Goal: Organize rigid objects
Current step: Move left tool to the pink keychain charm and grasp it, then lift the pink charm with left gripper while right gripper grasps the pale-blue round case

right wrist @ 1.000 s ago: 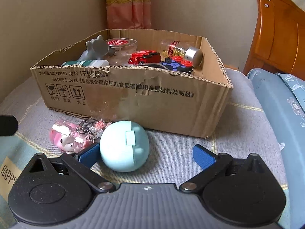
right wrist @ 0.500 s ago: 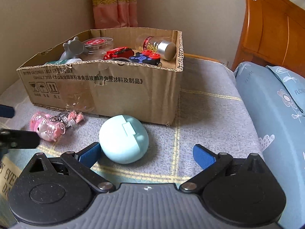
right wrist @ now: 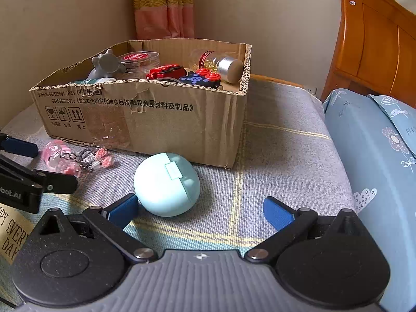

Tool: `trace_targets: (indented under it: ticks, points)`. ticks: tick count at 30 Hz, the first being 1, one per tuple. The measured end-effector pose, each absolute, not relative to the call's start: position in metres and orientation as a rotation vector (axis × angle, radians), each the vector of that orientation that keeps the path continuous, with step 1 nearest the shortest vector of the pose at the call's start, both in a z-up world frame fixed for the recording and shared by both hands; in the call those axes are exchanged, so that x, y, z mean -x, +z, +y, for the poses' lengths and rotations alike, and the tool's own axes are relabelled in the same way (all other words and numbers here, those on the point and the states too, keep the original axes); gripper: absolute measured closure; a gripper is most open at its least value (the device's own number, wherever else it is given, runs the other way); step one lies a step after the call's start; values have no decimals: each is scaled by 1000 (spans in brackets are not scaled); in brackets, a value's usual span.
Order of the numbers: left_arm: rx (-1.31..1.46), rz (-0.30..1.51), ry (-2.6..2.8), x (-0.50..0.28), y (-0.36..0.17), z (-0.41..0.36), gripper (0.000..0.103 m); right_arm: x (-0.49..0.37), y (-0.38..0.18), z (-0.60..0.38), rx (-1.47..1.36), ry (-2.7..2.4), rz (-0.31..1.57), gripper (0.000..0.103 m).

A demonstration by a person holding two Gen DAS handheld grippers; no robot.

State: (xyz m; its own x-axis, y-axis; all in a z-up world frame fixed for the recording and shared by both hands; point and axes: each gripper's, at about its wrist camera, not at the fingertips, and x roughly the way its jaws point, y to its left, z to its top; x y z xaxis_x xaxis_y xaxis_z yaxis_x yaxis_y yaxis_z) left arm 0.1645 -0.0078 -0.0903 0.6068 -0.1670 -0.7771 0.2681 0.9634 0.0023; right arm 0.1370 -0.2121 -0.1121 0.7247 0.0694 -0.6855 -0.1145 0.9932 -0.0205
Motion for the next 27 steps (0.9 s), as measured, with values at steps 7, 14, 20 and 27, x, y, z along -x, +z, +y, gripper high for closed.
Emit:
trace_targets:
  ticks: [7, 14, 20, 27]
  points:
    - [-142, 831, -300, -162, -89, -16, 16, -137, -112, -211, 65, 105, 753, 0]
    - [-144, 801, -357, -166, -88, -23, 45, -136, -112, -212, 73, 123, 752, 0]
    - [-140, 811, -352, -166, -87, -20, 50, -137, -112, -211, 76, 134, 753, 0]
    - [-129, 824, -328, -163, -87, -5, 50, -146, -112, -202, 105, 204, 759, 0]
